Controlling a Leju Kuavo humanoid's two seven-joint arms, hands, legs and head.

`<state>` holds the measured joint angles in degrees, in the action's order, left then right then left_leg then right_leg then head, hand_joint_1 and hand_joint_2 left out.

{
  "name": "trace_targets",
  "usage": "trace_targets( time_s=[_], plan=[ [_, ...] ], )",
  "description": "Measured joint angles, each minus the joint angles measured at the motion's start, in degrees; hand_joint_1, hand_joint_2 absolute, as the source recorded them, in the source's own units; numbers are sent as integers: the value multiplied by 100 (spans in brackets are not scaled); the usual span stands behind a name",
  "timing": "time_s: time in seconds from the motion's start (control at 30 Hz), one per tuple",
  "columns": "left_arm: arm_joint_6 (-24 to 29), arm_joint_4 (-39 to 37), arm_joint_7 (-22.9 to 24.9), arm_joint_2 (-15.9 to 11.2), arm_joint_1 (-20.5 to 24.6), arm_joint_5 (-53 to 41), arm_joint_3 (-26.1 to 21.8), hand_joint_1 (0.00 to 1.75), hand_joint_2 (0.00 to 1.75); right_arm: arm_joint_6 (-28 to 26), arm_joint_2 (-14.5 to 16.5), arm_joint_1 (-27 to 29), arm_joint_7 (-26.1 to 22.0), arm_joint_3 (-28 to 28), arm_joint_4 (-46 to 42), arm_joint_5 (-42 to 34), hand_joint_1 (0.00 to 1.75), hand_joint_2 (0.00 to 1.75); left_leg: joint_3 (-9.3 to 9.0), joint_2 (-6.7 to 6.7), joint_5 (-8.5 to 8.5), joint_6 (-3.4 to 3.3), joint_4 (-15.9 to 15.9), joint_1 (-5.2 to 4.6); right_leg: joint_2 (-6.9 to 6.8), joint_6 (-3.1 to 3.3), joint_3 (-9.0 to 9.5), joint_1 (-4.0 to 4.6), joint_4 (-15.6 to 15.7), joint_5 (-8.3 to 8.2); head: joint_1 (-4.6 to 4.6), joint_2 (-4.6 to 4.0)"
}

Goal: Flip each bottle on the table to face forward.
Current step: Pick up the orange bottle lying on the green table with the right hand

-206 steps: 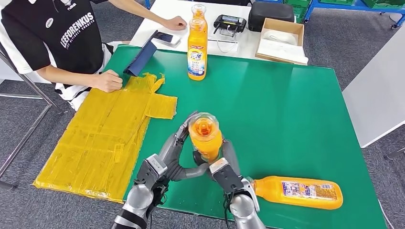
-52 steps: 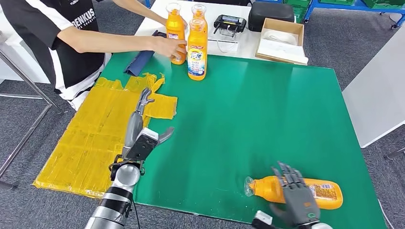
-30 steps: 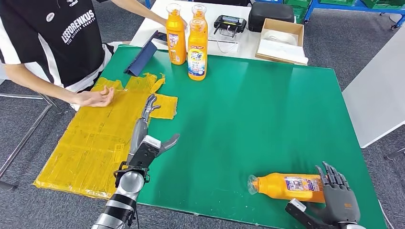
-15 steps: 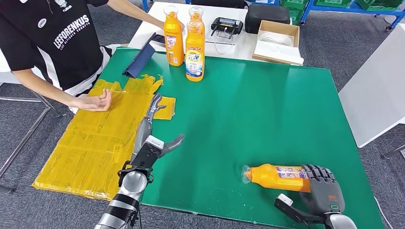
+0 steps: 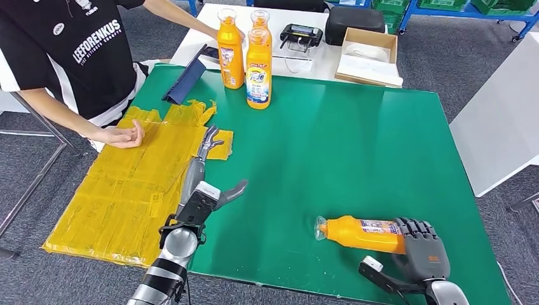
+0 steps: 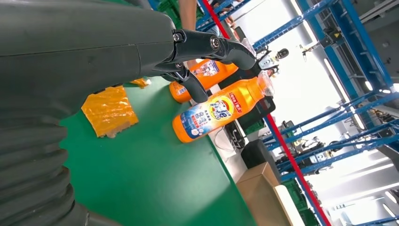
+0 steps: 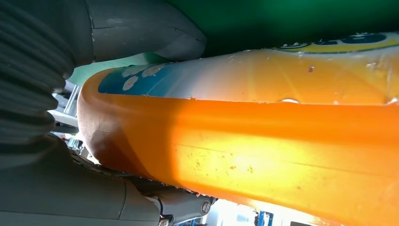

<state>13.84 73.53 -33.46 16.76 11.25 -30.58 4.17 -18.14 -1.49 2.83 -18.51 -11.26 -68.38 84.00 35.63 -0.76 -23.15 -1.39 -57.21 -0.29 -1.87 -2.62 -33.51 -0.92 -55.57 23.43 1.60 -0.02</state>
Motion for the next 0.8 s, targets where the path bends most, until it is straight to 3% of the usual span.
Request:
trace_targets(
  time_s=[0.3,0.5,0.63,0.8],
  plan=[
    [-264,73,17,0,-81,124,34,0,175,-241,106,77,-11,53,-110,-394,175,175,-22,1,-12,-9,1,-1,0,4,31,0,0,9,-1,0],
    [-1003,360,116,33,-450,429,162,0,175,-541,696,179,-502,72,-877,-2686,175,175,4,4,-9,-8,1,-2,-2,4,9,-1,-5,10,4,0],
    [-1327,536,169,48,-707,565,338,0,175,-196,1168,239,-1069,85,-1595,-4488,175,175,15,12,-10,-7,1,-1,-9,14,1,-1,-5,20,2,0],
    [-1409,611,196,48,-812,610,486,0,175,136,1505,293,-1388,72,-1976,-5163,175,175,31,18,-13,-8,1,-5,-11,14,-13,-5,-4,21,2,0]
  ],
)
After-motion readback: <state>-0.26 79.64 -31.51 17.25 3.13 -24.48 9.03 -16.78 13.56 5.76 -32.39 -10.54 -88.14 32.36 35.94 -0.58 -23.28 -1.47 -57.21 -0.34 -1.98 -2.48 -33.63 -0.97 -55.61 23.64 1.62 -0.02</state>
